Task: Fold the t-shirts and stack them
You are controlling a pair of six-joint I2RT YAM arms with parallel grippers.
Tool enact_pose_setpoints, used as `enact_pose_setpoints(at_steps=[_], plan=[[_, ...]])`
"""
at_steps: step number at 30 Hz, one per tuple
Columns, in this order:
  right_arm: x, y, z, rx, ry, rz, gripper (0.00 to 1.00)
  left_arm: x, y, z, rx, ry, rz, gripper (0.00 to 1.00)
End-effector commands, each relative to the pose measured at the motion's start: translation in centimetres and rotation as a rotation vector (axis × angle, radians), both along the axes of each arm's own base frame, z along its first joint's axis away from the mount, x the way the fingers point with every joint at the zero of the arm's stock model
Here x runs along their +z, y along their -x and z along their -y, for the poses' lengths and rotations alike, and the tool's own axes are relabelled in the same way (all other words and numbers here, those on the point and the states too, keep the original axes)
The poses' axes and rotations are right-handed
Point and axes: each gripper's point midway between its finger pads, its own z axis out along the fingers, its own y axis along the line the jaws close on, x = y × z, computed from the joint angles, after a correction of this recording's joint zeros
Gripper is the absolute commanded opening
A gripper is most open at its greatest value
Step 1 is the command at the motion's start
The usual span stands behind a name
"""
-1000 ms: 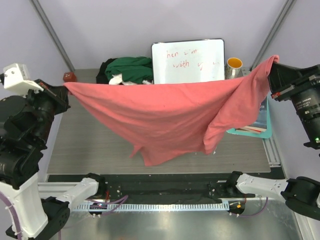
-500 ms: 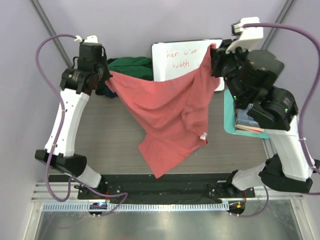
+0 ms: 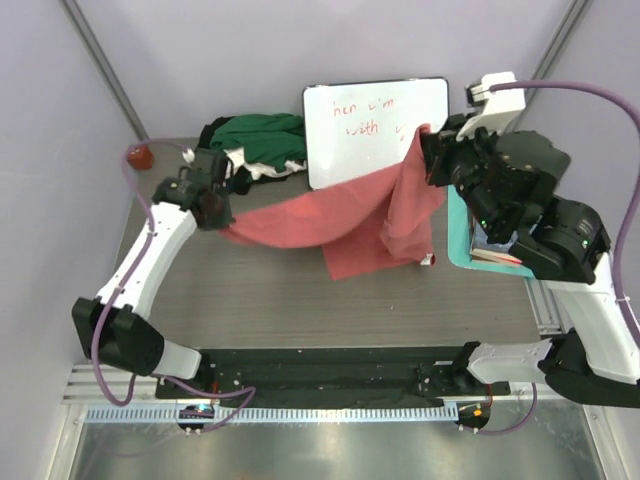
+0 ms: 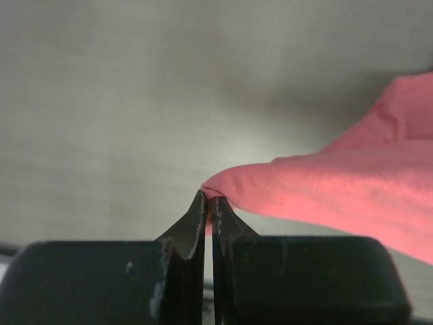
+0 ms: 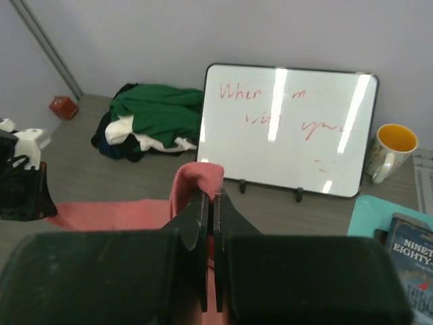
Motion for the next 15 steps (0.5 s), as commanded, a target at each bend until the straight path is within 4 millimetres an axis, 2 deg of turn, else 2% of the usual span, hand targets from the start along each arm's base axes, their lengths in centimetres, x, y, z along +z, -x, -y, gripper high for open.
enact_pose_setpoints(at_steps=[1,2,3,4,6,7,10,13,15], plan=[[-6.2,-0.3,-4.0,0.099,-0.021,-0.182,0.01,-5.0,3.8,-0.6,0.027,-0.004,-0.178,0.00],[-8.8,-0.4,-4.7,0.107,0.006,-0.237,0.01,-5.5,4.2,-0.8,0.024,-0.022,-0.203,0.00],[-10.1,-0.1,-5.2,0.131,0.004,-0.269,0.01,-6.2,4.4,-1.1,0.021,-0.042,-0.238,0.00],[-12.9,-0.1,-5.8,0.136,0.021,-0.332,0.01,-6.8,4.8,-1.1,0.012,-0.053,-0.273,0.00],[-15.6,0.2,-6.2,0.138,0.032,-0.394,0.01,-8.2,5.3,-1.2,0.001,-0.070,-0.327,0.00],[-18.0,0.3,-6.3,0.137,0.058,-0.441,0.01,-8.6,5.5,-1.2,-0.004,-0.067,-0.339,0.00],[-21.3,1.2,-6.9,0.153,0.042,-0.524,0.01,-9.8,6.2,-0.6,-0.023,-0.068,-0.384,0.00],[-22.9,2.0,-7.0,0.163,0.026,-0.570,0.01,-11.5,7.2,-0.2,-0.044,-0.086,-0.447,0.00],[-23.3,2.6,-7.1,0.184,0.011,-0.594,0.01,-12.7,8.1,0.0,-0.058,-0.101,-0.487,0.00]])
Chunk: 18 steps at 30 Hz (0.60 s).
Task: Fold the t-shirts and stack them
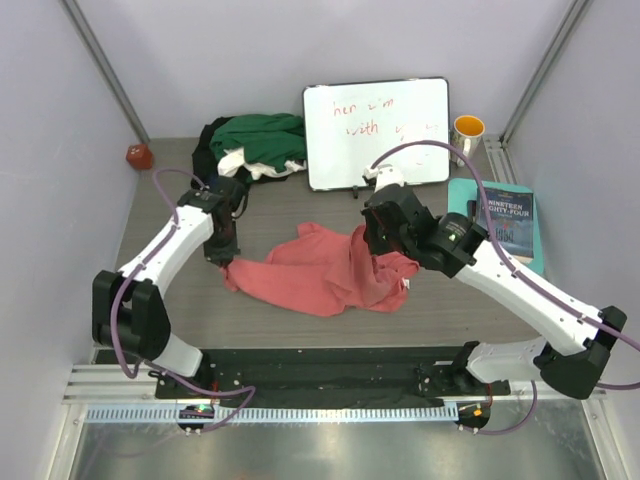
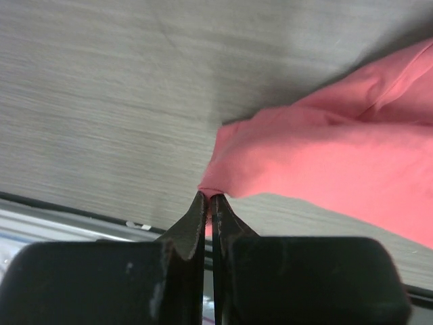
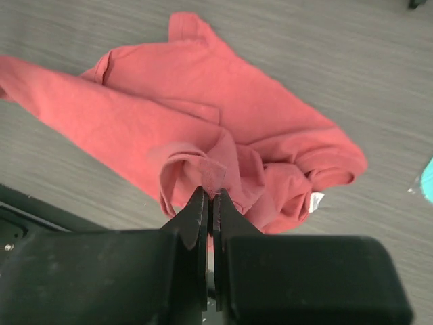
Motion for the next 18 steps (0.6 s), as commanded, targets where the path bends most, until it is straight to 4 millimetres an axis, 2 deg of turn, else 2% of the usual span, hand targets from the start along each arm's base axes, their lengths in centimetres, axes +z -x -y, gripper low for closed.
enact_pose_setpoints(at_steps=[1,6,7,9,10,11,13,14,15,16,17,18], plan=[[1.7,1.6,-0.4,0.001,-0.154,-0.014,0.01,-2.9,2.1,1.1,-0.058,-0.021,-0.118,0.00],[0.1,3.2,-0.4,0.015,-0.155,-0.103,0.01,-5.1,4.1,1.1,-0.062,-0.087,-0.192,0.00],[-0.5,3.5,-0.1,0.007,-0.147,-0.122,0.01,-5.3,4.4,1.3,-0.077,-0.100,-0.197,0.00],[-0.6,4.0,0.2,-0.009,-0.166,-0.132,0.01,-5.2,4.7,1.4,-0.075,-0.130,-0.205,0.00],[-1.1,4.2,0.5,-0.012,-0.156,-0.148,0.01,-5.2,4.9,1.8,-0.087,-0.128,-0.212,0.04],[-1.0,4.5,0.6,-0.012,-0.161,-0.152,0.01,-5.3,5.0,1.9,-0.085,-0.120,-0.214,0.17],[-0.7,4.8,1.1,-0.017,-0.168,-0.150,0.01,-5.0,4.6,2.5,-0.082,-0.090,-0.187,0.24],[-0.5,4.9,1.2,-0.020,-0.176,-0.143,0.01,-4.5,4.0,2.9,-0.077,-0.071,-0.164,0.35],[-0.1,4.9,1.5,-0.026,-0.180,-0.129,0.01,-4.0,3.7,3.4,-0.077,-0.048,-0.143,0.40],[0.3,4.9,1.6,-0.026,-0.183,-0.121,0.01,-3.5,3.5,4.0,-0.076,-0.014,-0.135,0.41],[0.6,4.9,1.7,-0.029,-0.187,-0.115,0.01,-2.1,2.4,4.6,-0.073,0.011,-0.092,0.42],[1.0,4.9,1.8,-0.030,-0.193,-0.110,0.01,-1.0,2.3,4.7,-0.063,0.019,-0.075,0.44]])
